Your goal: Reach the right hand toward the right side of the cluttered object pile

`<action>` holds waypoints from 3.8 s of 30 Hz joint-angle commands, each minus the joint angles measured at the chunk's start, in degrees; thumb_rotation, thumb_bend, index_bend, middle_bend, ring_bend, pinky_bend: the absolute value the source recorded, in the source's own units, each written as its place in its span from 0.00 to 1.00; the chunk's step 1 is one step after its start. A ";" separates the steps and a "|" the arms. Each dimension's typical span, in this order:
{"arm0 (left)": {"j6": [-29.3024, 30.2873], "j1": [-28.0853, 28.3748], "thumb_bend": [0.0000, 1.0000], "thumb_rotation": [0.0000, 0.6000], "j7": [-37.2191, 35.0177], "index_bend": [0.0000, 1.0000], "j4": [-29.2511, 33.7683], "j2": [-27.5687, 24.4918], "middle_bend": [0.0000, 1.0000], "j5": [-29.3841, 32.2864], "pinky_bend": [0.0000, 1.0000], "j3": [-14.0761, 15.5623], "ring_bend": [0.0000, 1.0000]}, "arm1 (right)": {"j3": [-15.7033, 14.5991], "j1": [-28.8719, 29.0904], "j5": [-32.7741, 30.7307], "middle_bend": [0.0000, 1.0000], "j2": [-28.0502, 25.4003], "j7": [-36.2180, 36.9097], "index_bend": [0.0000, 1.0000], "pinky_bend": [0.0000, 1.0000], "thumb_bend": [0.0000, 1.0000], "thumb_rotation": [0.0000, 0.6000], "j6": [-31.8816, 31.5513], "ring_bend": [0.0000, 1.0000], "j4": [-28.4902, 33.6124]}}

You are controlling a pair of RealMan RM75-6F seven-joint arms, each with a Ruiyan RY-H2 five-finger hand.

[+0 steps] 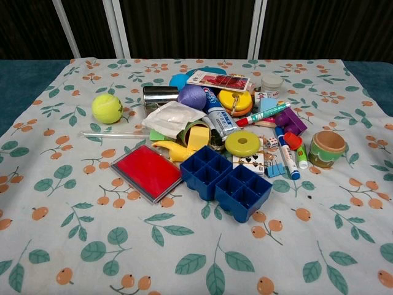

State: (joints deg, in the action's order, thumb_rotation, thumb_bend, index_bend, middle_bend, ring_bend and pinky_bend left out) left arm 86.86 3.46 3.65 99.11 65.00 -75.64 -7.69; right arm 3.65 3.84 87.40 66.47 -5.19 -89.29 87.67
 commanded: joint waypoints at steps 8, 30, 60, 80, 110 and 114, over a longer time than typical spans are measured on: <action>0.08 -0.06 0.51 1.00 0.29 0.03 -0.08 0.10 0.00 0.02 0.01 0.08 0.00 | -0.14 0.21 0.05 0.05 -0.15 0.74 0.02 0.19 0.18 1.00 1.07 0.04 -0.08; 0.08 -0.03 0.51 1.00 0.26 0.03 0.19 0.19 0.00 0.31 0.01 -0.14 0.00 | -1.17 1.16 0.43 0.04 -0.86 4.74 0.02 0.19 0.17 1.00 4.75 0.04 0.51; -1.45 -0.03 0.51 1.00 -1.95 0.03 0.63 -1.00 0.00 2.48 0.01 -0.72 0.00 | 6.79 34.95 -31.58 0.15 1.66 -9.83 0.10 0.19 0.15 1.00 47.39 0.08 8.26; -2.04 0.12 0.51 1.00 -2.62 0.03 0.71 -1.42 0.00 2.77 0.01 -0.77 0.00 | 2.46 38.71 -40.61 0.24 9.01 -17.71 0.17 0.19 0.15 1.00 42.03 0.19 3.11; -2.12 0.20 0.51 1.00 -2.57 0.03 0.88 -1.56 0.00 2.97 0.02 -0.79 0.00 | 4.53 35.03 -32.12 0.46 10.04 -9.02 0.38 0.30 0.40 1.00 35.55 0.43 2.38; -2.05 0.18 0.51 1.00 -2.55 0.03 0.92 -1.56 0.00 2.99 0.02 -0.80 0.00 | 6.01 33.57 -29.80 0.46 5.41 -6.11 0.38 0.30 0.40 1.00 33.52 0.43 7.94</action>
State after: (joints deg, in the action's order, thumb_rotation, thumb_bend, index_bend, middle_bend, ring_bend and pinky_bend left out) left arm 84.82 3.64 1.11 100.02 63.45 -72.64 -8.50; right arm 8.68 38.36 56.17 74.32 -13.06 -54.52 92.90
